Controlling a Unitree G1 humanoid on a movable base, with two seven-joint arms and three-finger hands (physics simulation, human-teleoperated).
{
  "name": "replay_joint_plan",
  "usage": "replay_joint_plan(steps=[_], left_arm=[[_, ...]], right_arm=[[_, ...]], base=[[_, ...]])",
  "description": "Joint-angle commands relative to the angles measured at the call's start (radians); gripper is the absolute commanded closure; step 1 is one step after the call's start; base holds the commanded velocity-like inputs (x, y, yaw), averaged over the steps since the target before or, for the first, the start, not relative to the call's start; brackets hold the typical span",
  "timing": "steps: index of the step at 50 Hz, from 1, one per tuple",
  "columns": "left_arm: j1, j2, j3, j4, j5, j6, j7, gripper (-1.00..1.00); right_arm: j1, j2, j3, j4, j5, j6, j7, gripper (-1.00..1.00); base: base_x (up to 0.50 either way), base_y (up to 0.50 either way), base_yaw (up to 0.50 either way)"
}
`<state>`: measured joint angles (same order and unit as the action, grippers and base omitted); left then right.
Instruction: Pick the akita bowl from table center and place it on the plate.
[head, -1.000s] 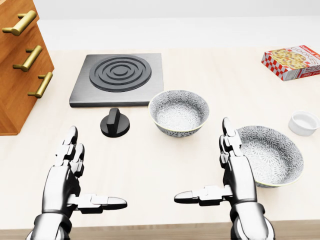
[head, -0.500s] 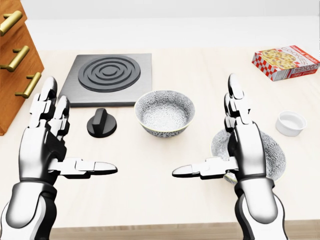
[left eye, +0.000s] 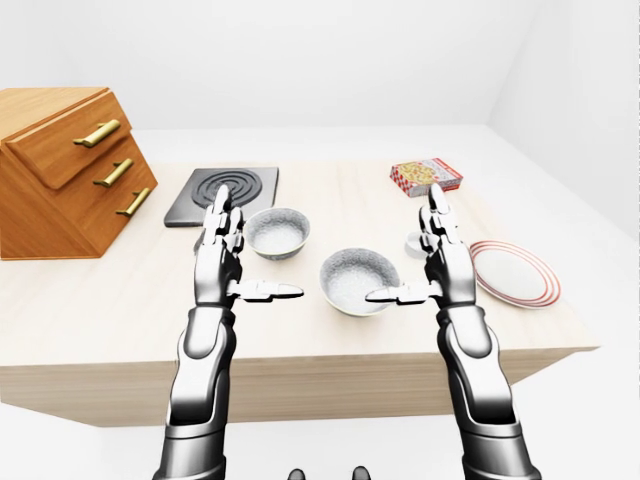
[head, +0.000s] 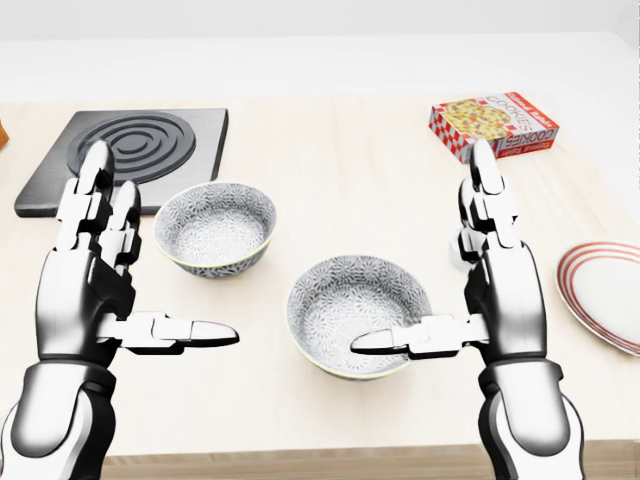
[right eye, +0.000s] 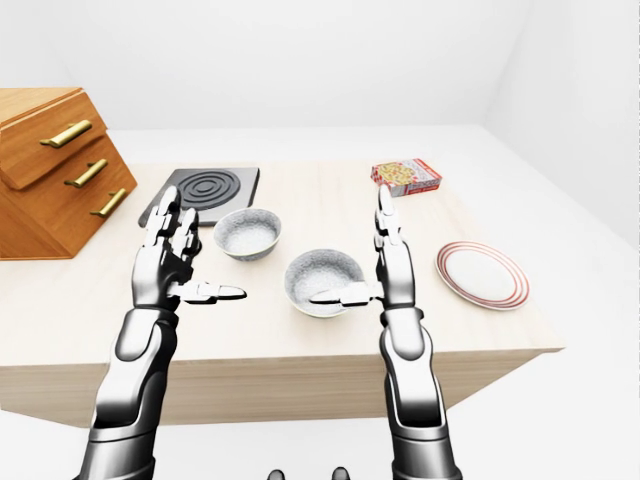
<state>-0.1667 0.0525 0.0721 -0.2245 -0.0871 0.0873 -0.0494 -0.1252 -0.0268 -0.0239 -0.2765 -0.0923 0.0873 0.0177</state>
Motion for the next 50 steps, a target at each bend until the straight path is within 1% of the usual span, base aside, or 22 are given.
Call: replay_joint_plan(steps=[1,12,22,36,41,44,50], left_arm=[[0.003,-0.006,-0.008,-0.001,0.006,0.0,0.005,-1.0],[0.007,-0.009,-0.008,0.012,0.007,0.0,0.013,-1.0],[0.019,-0.012,-0.013,0.011,0.008,0.0,0.012,-1.0],[0.019,-0.01,-0.01,0.017,0.009,0.0,0.012,-1.0],[0.0,0.004,0.014,0.032,0.001,0.0,0.015,-1.0],[0.001,0.005,0.016,0.033,-0.001,0.0,0.017,-1.0],[0.008,0.001,0.006,0.035,0.004,0.0,0.018,-1.0]], right_arm=[[0.011,-0.002,-0.008,-0.026,0.011,0.0,0.002,-1.0],[0.022,0.002,-0.008,-0.027,0.035,0.0,0.004,-1.0],[0.041,0.001,-0.002,-0.032,0.039,0.0,0.009,-1.0],[0.059,0.0,-0.004,-0.035,0.026,0.0,0.019,-1.0],[0.069,0.0,-0.007,-0.035,0.028,0.0,0.024,-1.0],[0.075,-0.001,-0.003,-0.044,0.031,0.0,0.036,-1.0],[0.076,0.001,-0.009,-0.035,0.03,0.0,0.031,-1.0]], base=[[0.0,-0.5,0.0],[0.01,-0.5,0.0],[0.23,-0.5,0.0],[0.02,0.0,0.0],[0.0,0.0,0.0],[0.0,0.0,0.0],[0.38,0.0,0.0]])
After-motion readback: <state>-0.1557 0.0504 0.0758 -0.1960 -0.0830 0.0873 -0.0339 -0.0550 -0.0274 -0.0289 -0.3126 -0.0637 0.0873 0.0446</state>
